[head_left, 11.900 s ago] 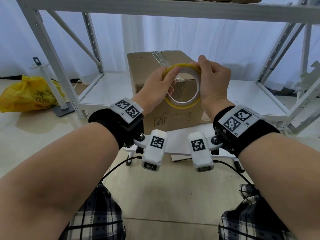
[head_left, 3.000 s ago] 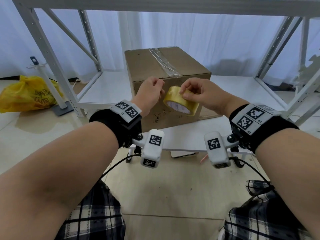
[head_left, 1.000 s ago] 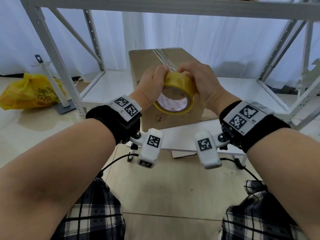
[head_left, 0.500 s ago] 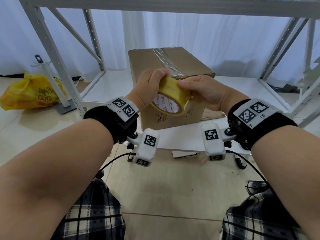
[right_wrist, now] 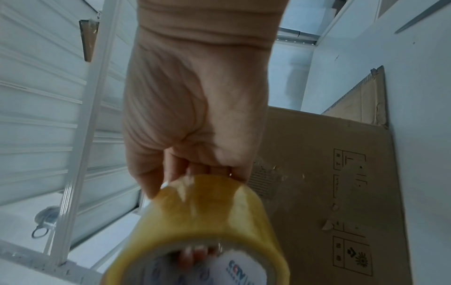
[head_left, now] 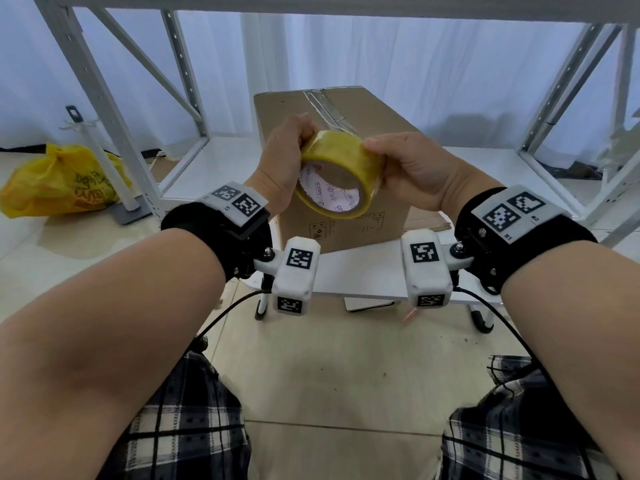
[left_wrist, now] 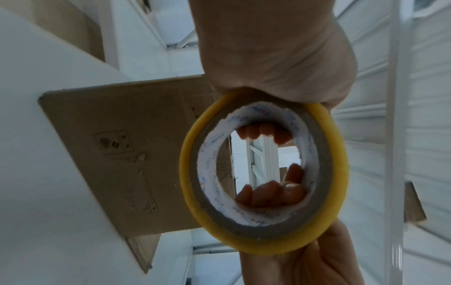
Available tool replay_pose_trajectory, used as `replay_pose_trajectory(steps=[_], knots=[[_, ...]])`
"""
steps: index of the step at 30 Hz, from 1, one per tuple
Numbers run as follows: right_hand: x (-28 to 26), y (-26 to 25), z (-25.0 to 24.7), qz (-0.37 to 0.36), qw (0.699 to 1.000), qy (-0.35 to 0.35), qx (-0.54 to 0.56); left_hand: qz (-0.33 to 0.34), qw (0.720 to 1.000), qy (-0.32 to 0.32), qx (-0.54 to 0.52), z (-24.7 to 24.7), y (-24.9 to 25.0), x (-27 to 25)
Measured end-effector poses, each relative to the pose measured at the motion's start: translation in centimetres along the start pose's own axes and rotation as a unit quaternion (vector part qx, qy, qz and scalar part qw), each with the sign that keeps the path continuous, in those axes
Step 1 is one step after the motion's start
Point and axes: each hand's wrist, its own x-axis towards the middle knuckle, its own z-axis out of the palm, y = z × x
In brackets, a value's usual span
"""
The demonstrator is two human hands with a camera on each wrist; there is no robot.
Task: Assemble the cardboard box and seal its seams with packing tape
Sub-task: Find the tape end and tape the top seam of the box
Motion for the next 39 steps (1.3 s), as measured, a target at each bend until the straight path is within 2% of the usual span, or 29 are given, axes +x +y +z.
replay_pose_trajectory(steps=[3,6,10,12,14,16,20,25,27,30,32,34,36,37,38,39], knots=[[0.3,0.2,0.3,0.004,0.998,0.064,-0.013,0.057,0.976,-0.08,0.196,-0.1,0.2,0.0],[0.3,0.3,0.7,0.005,0.994,0.098,-0.037,0.053,0.957,-0.14,0.248,0.5,0.3,-0.4],[-0.1,0.1,1.4,-0.068,0.985,0.123,-0.1,0.007,0.981,-0.112,0.156,0.8,0.3,-0.7],[-0.2,0.0,1.8,-0.122,0.972,0.152,-0.134,-0.01,0.99,-0.095,0.107,0.6,0.3,-0.7],[-0.2,0.0,2.0,-0.159,0.955,0.191,-0.16,-0.012,0.991,-0.091,0.101,0.6,0.3,-0.7],[-0.1,0.0,1.7,-0.159,0.95,0.211,-0.164,-0.01,0.992,-0.079,0.1,0.4,0.3,-0.6],[-0.2,0.3,0.7,-0.123,0.97,0.143,-0.155,-0.015,0.99,-0.068,0.119,-0.3,0.2,-0.3],[0.0,0.5,0.2,-0.124,0.96,0.126,-0.217,-0.084,0.986,-0.107,0.097,-0.5,-0.1,-0.3],[0.2,0.5,0.5,-0.14,0.939,0.157,-0.27,-0.088,0.987,-0.123,0.063,-0.2,0.1,-0.5],[0.6,0.3,1.4,-0.175,0.919,0.219,-0.278,-0.125,0.985,-0.113,-0.035,0.2,0.3,-0.6],[0.6,0.2,2.0,-0.18,0.915,0.231,-0.276,-0.16,0.978,-0.103,-0.08,0.1,0.1,-0.6],[0.4,0.1,2.5,-0.169,0.929,0.228,-0.238,-0.175,0.975,-0.109,-0.088,0.1,0.0,-0.6],[0.2,0.0,2.7,-0.157,0.942,0.221,-0.2,-0.117,0.987,-0.107,0.0,-0.2,-0.1,-0.5],[0.2,0.0,2.6,-0.152,0.939,0.226,-0.211,-0.048,0.991,-0.097,0.081,-0.3,0.0,-0.4],[0.3,0.1,2.5,-0.146,0.932,0.233,-0.235,0.038,0.981,-0.099,0.161,-0.4,0.1,-0.4],[0.4,0.1,2.4,-0.144,0.923,0.242,-0.261,0.119,0.959,-0.114,0.229,-0.6,0.0,-0.2]])
